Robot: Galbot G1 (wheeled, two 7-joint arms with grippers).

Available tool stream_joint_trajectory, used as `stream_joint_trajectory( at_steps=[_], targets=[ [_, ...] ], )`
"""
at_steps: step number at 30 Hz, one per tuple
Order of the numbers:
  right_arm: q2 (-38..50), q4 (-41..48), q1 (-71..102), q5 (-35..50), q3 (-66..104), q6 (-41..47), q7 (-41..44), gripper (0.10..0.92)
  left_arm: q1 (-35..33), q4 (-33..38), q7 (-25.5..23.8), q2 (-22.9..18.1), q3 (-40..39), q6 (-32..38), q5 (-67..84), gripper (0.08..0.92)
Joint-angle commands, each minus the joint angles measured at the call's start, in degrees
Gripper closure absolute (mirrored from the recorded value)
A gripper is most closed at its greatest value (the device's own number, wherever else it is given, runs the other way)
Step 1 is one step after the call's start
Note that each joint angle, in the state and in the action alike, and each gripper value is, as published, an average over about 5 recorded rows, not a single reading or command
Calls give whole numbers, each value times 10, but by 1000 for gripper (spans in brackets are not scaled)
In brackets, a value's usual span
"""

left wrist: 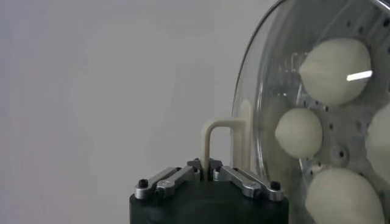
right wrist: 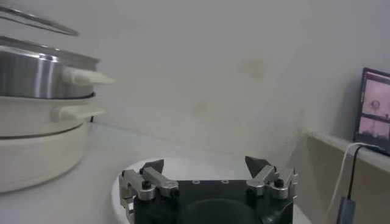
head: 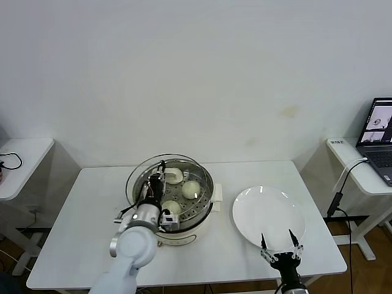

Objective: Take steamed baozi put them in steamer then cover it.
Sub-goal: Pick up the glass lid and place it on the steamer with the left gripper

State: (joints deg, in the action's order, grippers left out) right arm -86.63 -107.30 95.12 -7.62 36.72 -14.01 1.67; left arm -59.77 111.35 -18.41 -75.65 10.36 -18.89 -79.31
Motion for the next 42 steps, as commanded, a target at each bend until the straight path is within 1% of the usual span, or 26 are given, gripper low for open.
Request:
stream_joint_trajectory(
  at_steps=[1,7,13,25,32,35,42],
  targets=[
    [-1,2,0,-4,-3,-1,0,203,16,-38,-4,-41,-16,-3,-28,854],
    [1,3,0,-3,-2,-3,-2,202,14,-49,-2,-49,-16,0,-38,854],
    [2,4,0,-3,-1,-5,-2,203,11,-55,1,-46,-10,4,-41,854],
    [4,8,-2,-3,-3,-6,-3,203,-1,-48,2,-49,-8,6,-42,854],
    [4,9,-2,-4,-4,-6,-3,202,-5,-45,11,-55,-6,16,-43,848],
    [4,9,-2,-4,-5,-6,-3,203,-11,-35,12,-54,-6,16,-42,798],
    [5,9,-1,-4,-5,-5,-3,203,-46,10,16,-40,-3,20,-36,599]
  ],
)
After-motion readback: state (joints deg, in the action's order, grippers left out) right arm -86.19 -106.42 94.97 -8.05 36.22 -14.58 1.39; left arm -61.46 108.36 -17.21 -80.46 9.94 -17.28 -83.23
